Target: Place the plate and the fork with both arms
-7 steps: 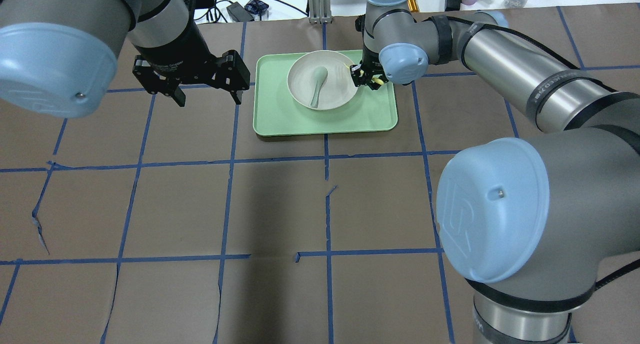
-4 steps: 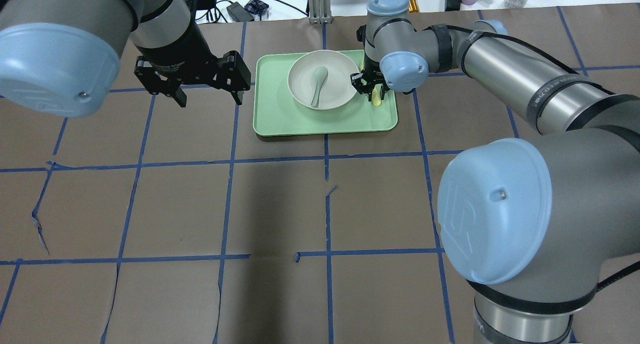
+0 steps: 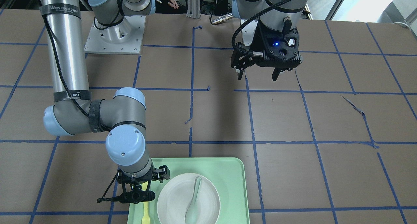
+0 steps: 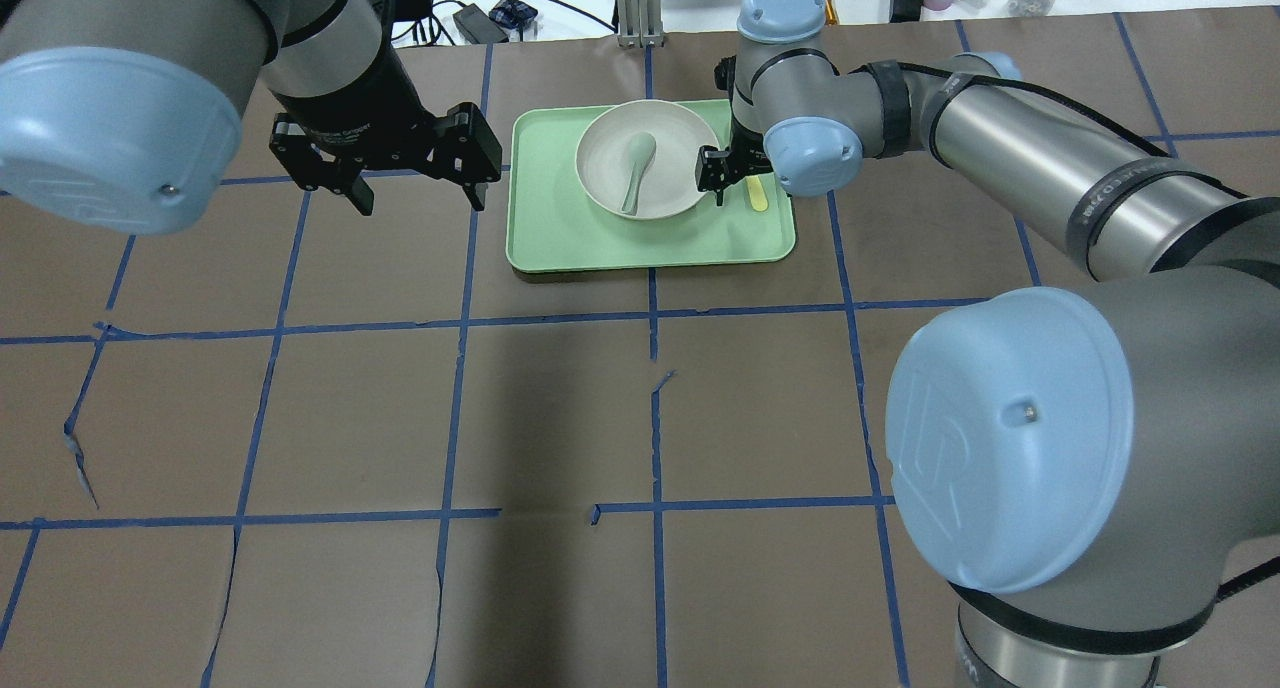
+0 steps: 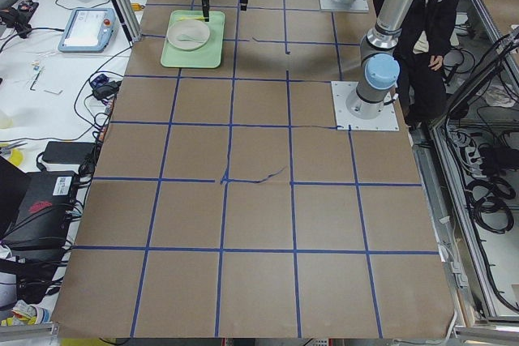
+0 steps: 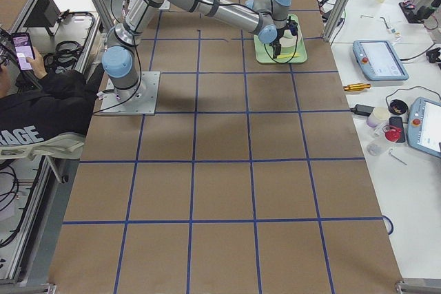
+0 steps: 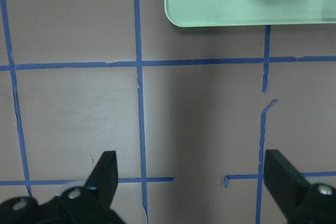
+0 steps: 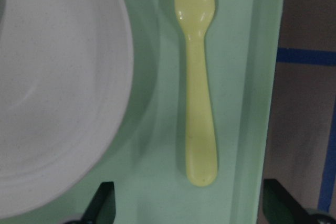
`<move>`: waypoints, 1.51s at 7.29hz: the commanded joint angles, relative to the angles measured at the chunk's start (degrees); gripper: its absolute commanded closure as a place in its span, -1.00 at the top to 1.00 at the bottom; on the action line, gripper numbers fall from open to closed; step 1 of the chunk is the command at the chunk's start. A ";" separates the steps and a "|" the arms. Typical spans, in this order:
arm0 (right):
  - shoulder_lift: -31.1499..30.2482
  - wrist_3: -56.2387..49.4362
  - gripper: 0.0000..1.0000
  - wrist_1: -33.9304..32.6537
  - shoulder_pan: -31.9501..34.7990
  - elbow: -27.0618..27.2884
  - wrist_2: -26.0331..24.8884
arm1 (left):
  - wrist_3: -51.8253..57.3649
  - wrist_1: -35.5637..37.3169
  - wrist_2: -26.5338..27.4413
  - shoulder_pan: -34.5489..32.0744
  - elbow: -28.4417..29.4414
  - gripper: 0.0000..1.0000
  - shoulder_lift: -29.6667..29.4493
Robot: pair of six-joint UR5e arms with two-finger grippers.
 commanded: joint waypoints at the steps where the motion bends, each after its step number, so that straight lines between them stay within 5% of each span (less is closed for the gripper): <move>1: -10.41 -0.18 1.00 6.05 -0.52 1.15 0.01 | 0.00 -0.09 0.03 0.00 -0.01 1.00 0.11; 5: -32.41 -0.61 1.00 29.96 -5.17 1.68 0.01 | 0.09 -0.09 0.12 -0.09 -0.01 1.00 0.28; 11: -38.87 -0.18 1.00 31.24 -4.74 9.07 0.19 | 0.26 0.17 -0.06 -0.18 -1.42 1.00 1.16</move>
